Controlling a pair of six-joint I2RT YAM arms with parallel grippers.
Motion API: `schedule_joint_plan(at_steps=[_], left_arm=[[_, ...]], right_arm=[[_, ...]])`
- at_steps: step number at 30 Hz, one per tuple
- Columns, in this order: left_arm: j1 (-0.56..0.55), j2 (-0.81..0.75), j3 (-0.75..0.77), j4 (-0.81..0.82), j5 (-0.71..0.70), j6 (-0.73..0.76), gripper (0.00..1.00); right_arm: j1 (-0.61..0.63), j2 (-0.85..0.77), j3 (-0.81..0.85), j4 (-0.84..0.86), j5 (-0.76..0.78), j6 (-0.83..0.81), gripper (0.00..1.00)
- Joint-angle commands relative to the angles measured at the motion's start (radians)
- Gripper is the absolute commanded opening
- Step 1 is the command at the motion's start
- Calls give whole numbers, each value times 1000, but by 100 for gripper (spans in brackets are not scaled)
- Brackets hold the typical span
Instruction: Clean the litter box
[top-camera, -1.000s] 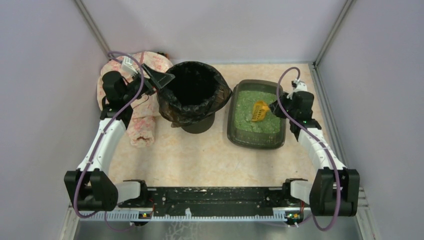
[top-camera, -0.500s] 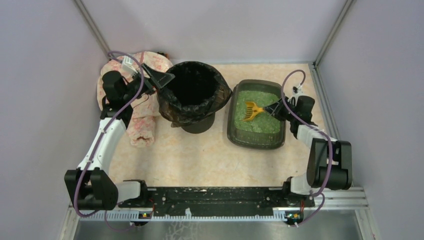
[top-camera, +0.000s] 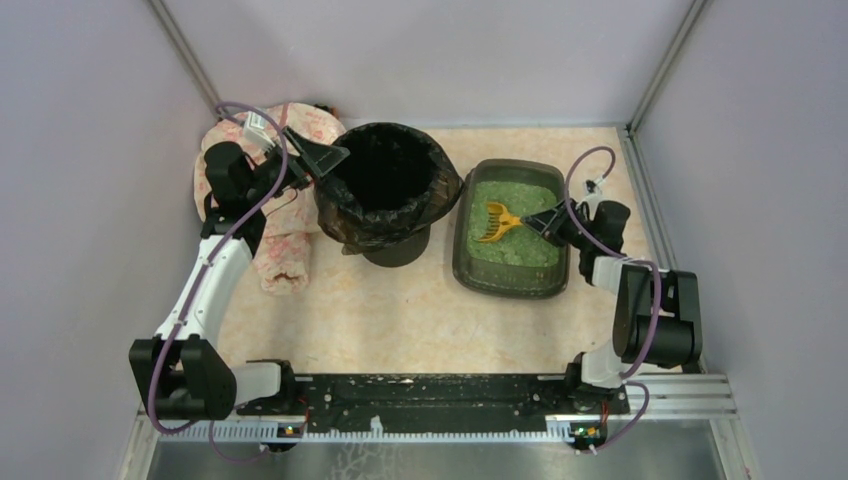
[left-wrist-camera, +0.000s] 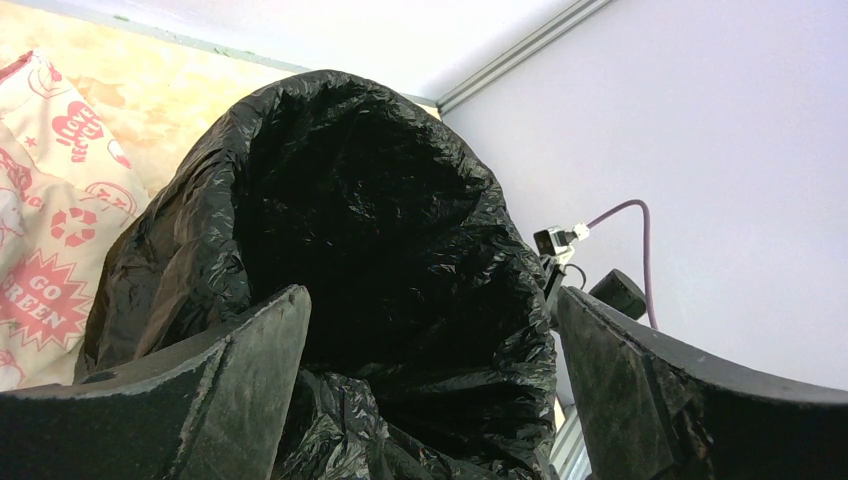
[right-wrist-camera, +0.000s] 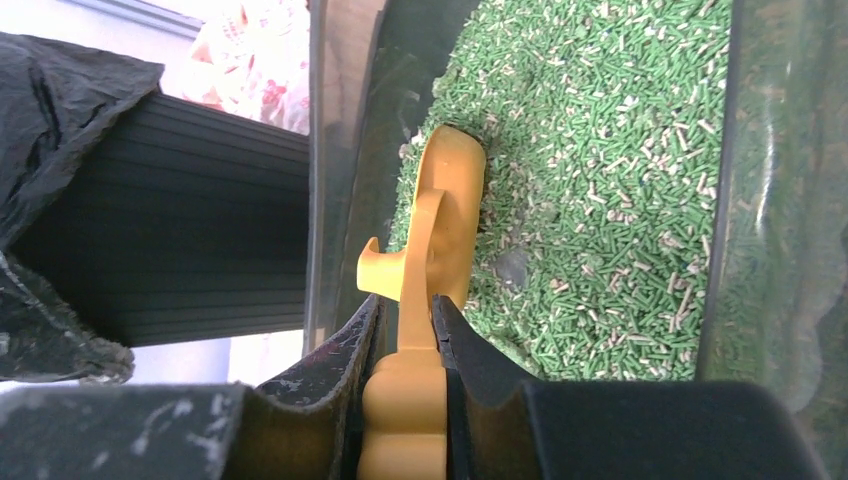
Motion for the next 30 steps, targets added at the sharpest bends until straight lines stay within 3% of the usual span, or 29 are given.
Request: schedule_joint_plan(at_steps=[1, 11, 19, 30], left_arm=[[6, 8, -10, 19, 17, -3, 99], [7, 12, -13, 28, 27, -13, 99], [7, 12, -16, 34, 33, -20, 99], [8, 15, -21, 47, 45, -35, 99]], right_arm=[[-5, -37, -14, 119, -143, 84, 0], [-81, -46, -87, 318, -207, 224, 0], [-118, -133, -74, 138, -159, 110, 0], [-201, -200, -137, 164, -128, 124, 0]])
